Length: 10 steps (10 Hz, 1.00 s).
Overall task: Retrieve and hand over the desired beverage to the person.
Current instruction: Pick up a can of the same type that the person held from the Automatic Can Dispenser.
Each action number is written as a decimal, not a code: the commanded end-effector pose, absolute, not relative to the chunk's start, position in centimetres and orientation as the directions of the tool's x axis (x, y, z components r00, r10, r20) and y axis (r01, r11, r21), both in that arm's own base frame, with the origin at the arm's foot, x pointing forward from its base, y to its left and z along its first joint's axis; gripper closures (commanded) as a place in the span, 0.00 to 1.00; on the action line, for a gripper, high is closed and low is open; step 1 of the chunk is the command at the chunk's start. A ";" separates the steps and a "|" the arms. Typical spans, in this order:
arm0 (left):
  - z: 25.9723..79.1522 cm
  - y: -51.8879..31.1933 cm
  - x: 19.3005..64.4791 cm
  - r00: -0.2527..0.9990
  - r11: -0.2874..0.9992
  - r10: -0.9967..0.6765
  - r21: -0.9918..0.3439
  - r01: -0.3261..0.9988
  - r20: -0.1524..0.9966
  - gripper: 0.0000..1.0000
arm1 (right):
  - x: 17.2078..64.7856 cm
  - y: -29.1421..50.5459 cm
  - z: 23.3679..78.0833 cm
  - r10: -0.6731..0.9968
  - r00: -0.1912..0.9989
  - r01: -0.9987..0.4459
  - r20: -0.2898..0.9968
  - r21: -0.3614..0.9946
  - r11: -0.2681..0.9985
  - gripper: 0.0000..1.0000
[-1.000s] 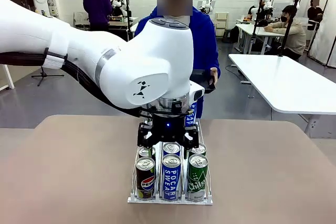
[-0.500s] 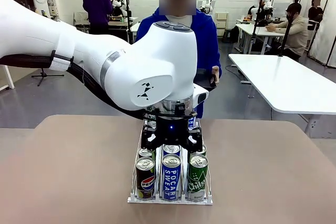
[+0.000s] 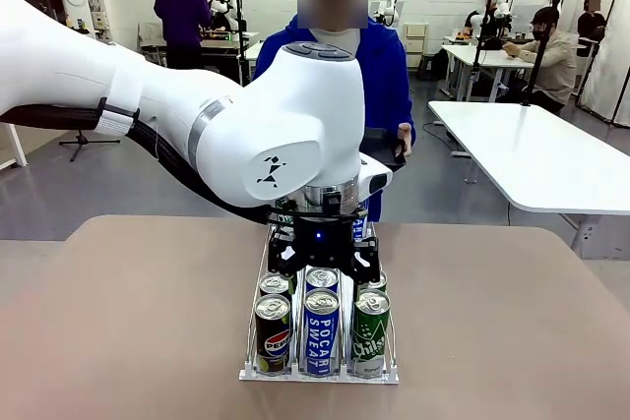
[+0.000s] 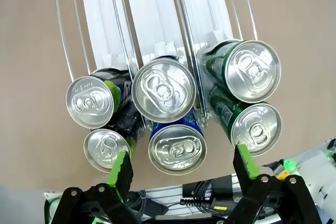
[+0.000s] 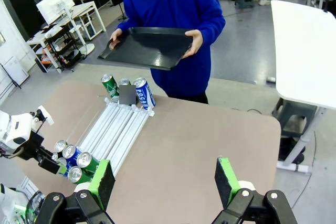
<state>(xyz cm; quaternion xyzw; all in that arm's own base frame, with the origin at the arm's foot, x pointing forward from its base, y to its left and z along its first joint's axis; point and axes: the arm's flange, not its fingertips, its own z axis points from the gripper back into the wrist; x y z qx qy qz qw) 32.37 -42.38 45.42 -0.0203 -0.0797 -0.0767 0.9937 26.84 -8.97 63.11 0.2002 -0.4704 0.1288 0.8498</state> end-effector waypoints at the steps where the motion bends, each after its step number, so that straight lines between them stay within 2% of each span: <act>1: 45.1 -42.1 32.2 0.968 0.981 -0.176 -0.047 0.187 0.177 0.00 | 27.0 -8.9 63.0 0.030 0.519 -0.429 0.854 0.230 0.874 0.00; 10: 44.0 -41.9 32.5 0.983 0.990 -0.138 -0.018 0.141 0.122 0.00 | 27.0 -8.9 63.0 0.030 0.519 -0.429 0.854 0.230 0.874 0.00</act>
